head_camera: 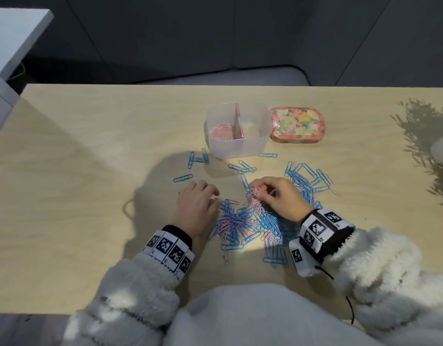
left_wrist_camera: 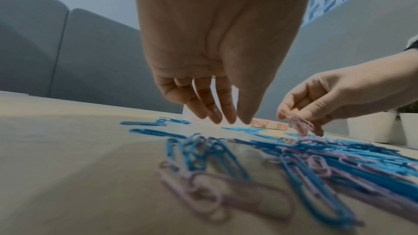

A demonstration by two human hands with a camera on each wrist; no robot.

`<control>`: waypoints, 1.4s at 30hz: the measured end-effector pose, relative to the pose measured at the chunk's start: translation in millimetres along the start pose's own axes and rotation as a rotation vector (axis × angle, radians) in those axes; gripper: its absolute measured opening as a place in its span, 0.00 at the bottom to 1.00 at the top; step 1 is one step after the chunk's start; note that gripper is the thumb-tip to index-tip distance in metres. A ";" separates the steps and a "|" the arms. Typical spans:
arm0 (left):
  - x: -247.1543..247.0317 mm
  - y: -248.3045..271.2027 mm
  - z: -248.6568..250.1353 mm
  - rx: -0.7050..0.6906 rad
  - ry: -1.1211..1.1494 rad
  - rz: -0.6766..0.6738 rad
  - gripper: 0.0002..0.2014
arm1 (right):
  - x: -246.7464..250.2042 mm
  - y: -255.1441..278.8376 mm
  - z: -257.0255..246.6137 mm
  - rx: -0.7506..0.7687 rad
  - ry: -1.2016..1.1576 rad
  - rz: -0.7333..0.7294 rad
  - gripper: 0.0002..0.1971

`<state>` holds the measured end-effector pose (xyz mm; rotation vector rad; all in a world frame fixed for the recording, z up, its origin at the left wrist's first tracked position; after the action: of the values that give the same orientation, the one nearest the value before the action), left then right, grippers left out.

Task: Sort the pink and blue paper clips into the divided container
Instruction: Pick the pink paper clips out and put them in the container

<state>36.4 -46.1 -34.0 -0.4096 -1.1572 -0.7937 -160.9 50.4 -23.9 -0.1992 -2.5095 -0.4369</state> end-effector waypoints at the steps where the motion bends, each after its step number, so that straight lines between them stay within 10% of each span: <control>1: -1.0 -2.6 5.6 -0.006 0.005 -0.031 0.21 | 2.4 -0.9 2.8 -0.033 -0.096 0.013 0.11; 10: -9.1 -15.3 19.8 0.144 0.153 -0.163 0.10 | 14.3 0.9 -11.4 -0.350 -1.069 -0.028 0.17; 20: 16.4 -17.6 -11.9 0.074 -0.021 0.026 0.09 | 1.1 -5.7 12.6 -0.158 -0.082 0.013 0.12; 26: 8.4 -34.1 20.7 -0.161 -0.067 -0.358 0.17 | 1.4 -1.7 5.3 -0.122 0.224 -0.004 0.03; 37: 0.0 -44.6 33.6 -0.095 -0.084 -0.444 0.09 | -8.8 12.3 -9.0 -0.055 0.523 -0.098 0.05; 42: -2.9 -34.9 29.5 -0.131 -0.026 -0.363 0.07 | 9.4 8.9 0.5 -0.123 0.110 -0.020 0.14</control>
<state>-9.1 -48.9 -29.3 -0.3216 -1.2253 -1.1871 -166.8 59.3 -16.6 -0.1920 -2.3808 -0.5950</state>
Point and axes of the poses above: each hand's wrist, its own y-axis away from the middle knuckle, its own x-axis out of the back of the hand, z = x × y, the point moved 2 cm from there along -y, towards the middle knuckle, and after that the axes turned 4 degrees about -z, right-handed, at the moved point
